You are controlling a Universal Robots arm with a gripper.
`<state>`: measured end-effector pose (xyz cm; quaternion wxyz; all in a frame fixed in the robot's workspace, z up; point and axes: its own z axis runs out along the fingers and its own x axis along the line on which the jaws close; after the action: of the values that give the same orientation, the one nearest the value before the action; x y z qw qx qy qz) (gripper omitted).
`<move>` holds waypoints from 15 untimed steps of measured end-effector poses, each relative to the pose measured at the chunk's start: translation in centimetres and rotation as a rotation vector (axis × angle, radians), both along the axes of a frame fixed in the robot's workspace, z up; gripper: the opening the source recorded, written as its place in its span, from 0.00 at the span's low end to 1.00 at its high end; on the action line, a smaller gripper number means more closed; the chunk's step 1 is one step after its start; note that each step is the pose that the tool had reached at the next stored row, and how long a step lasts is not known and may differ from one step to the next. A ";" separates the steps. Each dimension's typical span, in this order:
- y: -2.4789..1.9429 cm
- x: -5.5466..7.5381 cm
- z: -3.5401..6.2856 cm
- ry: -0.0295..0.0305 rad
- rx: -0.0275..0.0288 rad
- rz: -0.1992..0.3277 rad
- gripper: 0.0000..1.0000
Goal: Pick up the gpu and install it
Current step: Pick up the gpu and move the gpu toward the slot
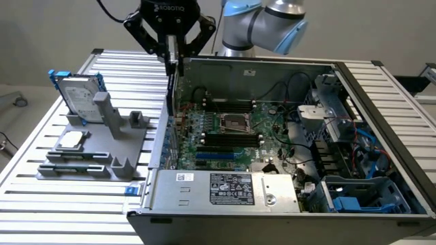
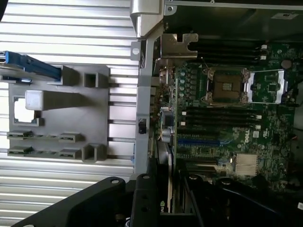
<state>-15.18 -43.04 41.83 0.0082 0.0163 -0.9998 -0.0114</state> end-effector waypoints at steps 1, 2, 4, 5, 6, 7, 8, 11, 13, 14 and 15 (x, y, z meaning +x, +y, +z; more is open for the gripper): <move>0.00 0.5 0.00 0.0003 0.0000 0.000 0.27; 0.00 0.9 0.00 0.0006 0.0000 0.000 0.27; -0.01 1.8 0.00 0.0010 0.0000 0.000 0.27; -0.01 2.3 -0.01 0.0011 0.0000 0.000 0.27; -0.01 2.7 -0.02 0.0011 0.0001 0.000 0.27; -0.01 3.2 -0.03 0.0012 0.0000 0.000 0.27; -0.01 3.6 -0.05 0.0011 0.0001 0.000 0.27; -0.01 5.0 -0.12 0.0012 0.0000 0.000 0.27; -0.02 5.9 -0.24 0.0012 0.0001 0.000 0.27; -0.03 6.4 -0.35 0.0011 0.0000 0.000 0.27; -0.03 6.8 -0.49 0.0012 -0.0001 0.000 0.27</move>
<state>-8.34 -43.07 41.34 0.0089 0.0164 -0.9998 -0.0113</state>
